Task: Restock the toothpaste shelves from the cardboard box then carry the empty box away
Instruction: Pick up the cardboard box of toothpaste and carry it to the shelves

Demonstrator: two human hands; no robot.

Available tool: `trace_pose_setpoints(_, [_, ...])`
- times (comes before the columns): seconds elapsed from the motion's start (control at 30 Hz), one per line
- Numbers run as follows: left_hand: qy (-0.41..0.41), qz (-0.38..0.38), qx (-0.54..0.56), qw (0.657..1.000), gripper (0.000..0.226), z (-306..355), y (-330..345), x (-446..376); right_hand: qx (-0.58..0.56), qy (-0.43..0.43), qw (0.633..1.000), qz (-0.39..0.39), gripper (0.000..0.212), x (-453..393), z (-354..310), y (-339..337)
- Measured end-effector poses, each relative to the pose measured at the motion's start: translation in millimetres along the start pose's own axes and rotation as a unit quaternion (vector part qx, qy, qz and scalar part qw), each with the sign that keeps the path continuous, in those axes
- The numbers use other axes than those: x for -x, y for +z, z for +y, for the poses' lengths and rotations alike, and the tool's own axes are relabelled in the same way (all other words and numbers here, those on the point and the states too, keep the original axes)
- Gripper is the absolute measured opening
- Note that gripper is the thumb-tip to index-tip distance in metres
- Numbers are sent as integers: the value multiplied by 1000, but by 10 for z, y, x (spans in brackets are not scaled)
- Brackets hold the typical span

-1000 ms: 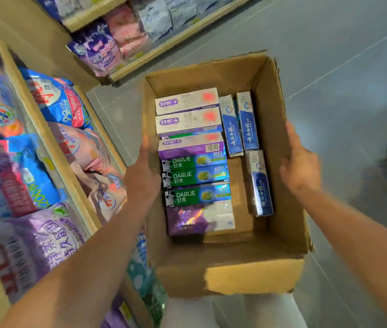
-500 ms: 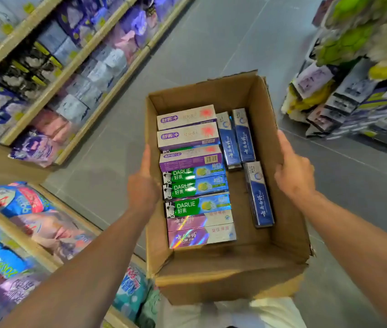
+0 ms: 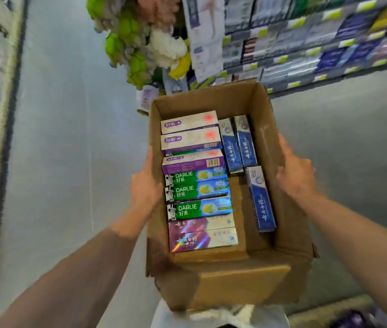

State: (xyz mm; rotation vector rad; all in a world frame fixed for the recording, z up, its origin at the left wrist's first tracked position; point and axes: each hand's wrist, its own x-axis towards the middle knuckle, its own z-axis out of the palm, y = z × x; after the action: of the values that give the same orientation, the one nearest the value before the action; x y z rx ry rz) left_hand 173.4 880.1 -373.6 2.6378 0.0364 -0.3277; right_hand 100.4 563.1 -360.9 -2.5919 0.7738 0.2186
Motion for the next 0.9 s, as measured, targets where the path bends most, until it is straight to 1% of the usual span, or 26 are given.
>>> trace_pose_setpoints(0.1, [62,-42,-4,997,83,740,210,-333,-11,58,998,29,86,-180,551,-260])
trace_pose_setpoints(0.17, [110,-62,-24,992,85,1233,389,-523,-22,81,995,58,88,-299,922,-453])
trace_pose_setpoints(0.27, [173,-69,-52,981,88,1985,745,-788,-53,124,987,86,91,-533,1483,-743])
trace_pose_setpoints(0.4, [248,-76,-61,964,80,3097,1232,-1009,-90,188,973,103,95,-922,2297,-1098])
trace_pose_setpoints(0.47, [281,-80,-73,954,81,3626,1457,-1098,-99,207,967,114,96,-1119,2722,-1292])
trace_pose_setpoints(0.53, [298,-87,-83,947,88,4084,1684,-1188,-90,216,964,127,94,-1321,3100,-1516])
trace_pose_setpoints(0.6, [294,-99,-91,946,92,4518,1916,-1299,-86,225,961,139,93,-1510,3419,-1751])
trace_pose_setpoints(0.73, [296,-133,-72,943,92,5371,2409,-1501,-68,248,954,155,92,-1891,4028,-2119])
trace_pose_setpoints(0.9, [343,-152,-67,924,87,6464,3042,-1907,-69,295,942,145,91,-2560,4763,-2516])
